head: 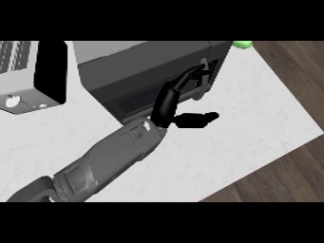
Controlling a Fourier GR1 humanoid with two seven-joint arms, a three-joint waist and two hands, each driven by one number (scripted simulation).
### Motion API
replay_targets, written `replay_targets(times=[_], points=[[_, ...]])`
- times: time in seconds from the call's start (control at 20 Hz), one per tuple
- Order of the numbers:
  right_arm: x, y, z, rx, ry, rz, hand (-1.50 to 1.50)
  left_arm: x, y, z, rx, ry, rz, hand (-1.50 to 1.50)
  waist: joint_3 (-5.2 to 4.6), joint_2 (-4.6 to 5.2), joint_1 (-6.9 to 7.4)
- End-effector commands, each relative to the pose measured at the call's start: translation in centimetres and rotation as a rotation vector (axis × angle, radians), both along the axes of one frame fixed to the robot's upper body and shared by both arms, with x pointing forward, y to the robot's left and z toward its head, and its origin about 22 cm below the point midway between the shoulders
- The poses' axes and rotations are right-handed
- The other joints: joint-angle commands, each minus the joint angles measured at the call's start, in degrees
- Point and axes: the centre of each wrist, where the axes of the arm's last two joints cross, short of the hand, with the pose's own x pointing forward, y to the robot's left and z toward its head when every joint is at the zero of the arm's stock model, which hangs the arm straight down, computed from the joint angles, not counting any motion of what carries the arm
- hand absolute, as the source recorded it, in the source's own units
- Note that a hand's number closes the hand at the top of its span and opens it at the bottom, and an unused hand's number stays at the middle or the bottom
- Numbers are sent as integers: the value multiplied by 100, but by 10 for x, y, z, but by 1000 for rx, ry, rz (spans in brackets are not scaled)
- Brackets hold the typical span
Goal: Pick up the milk, place it into the microwave and close the microwave
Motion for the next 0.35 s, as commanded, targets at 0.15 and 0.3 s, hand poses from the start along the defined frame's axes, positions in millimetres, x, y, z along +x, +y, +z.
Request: replay_targets(times=[0.15, 0.3], points=[[-2, -7, 5, -3, -4, -35, -150, 33, 30, -1, 160, 73, 255, -150, 23, 63, 151], [-4, -8, 7, -4, 0, -32, -150, 35, 29, 2, 172, 76, 261, -150, 14, 71, 204]])
